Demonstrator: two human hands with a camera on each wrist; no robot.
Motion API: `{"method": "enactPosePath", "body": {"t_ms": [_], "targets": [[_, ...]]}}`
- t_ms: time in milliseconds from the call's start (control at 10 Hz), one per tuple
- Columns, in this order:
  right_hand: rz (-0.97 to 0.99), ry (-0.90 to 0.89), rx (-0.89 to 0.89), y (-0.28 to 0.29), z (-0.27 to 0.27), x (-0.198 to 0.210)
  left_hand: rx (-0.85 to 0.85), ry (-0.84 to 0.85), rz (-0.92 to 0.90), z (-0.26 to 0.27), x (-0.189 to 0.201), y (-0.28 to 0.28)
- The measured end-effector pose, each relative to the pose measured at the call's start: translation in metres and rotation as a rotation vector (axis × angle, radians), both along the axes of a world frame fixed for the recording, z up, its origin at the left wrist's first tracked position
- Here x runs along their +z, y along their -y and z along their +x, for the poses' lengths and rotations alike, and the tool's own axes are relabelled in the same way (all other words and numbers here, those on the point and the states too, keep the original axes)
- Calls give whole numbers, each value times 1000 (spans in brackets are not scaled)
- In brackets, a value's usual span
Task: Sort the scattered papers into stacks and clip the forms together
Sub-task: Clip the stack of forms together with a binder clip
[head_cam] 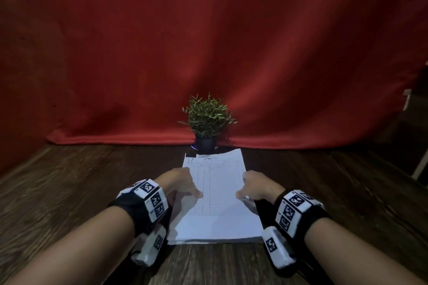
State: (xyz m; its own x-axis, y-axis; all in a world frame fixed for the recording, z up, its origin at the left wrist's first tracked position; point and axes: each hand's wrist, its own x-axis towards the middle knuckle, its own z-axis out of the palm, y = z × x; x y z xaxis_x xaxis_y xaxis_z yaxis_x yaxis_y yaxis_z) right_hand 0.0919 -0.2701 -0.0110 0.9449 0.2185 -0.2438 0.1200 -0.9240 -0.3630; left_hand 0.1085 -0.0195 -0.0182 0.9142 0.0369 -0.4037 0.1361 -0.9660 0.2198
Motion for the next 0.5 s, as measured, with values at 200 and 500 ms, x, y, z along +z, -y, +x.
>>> {"method": "enactPosePath", "body": {"t_ms": [200, 500], "targets": [[-152, 11, -38, -12, 16, -14, 55, -45, 79, 10, -4, 14], [-96, -28, -28, -17, 14, -5, 20, -75, 18, 1, 5, 8]]}}
